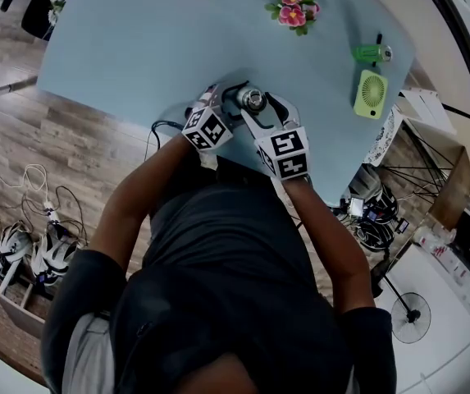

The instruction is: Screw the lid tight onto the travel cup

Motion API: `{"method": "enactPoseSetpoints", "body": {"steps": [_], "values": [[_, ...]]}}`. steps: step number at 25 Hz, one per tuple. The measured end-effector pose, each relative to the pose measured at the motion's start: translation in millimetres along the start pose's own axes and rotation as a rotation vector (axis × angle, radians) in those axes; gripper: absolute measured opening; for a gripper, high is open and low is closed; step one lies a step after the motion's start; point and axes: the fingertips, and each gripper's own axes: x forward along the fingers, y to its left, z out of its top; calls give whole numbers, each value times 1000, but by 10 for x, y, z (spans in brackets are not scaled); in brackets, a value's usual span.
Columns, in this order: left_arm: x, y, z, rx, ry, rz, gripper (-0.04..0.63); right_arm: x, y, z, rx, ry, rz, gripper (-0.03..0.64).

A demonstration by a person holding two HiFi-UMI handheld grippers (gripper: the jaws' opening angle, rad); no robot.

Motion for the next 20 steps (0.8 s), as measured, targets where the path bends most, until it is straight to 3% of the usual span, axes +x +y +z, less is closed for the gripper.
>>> {"method": "enactPoseSetpoints", "body": {"steps": [5, 9, 13, 17, 20], "values": [[-4, 5, 0, 0, -2, -5, 417, -53, 108, 55, -341, 110, 202, 270], [-2, 3, 2, -1, -2, -2, 417, -65, 186, -7, -741, 264, 417, 270], [-5, 2, 9, -2, -1, -3, 417, -24, 159, -155, -1100, 417, 532, 270], [-8, 5, 10, -1, -1, -5, 417, 33, 151, -192, -1230, 448, 562, 267], [-12, 0, 5, -1, -1, -4, 417, 48, 151, -183, -1161, 427, 542, 259]]}}
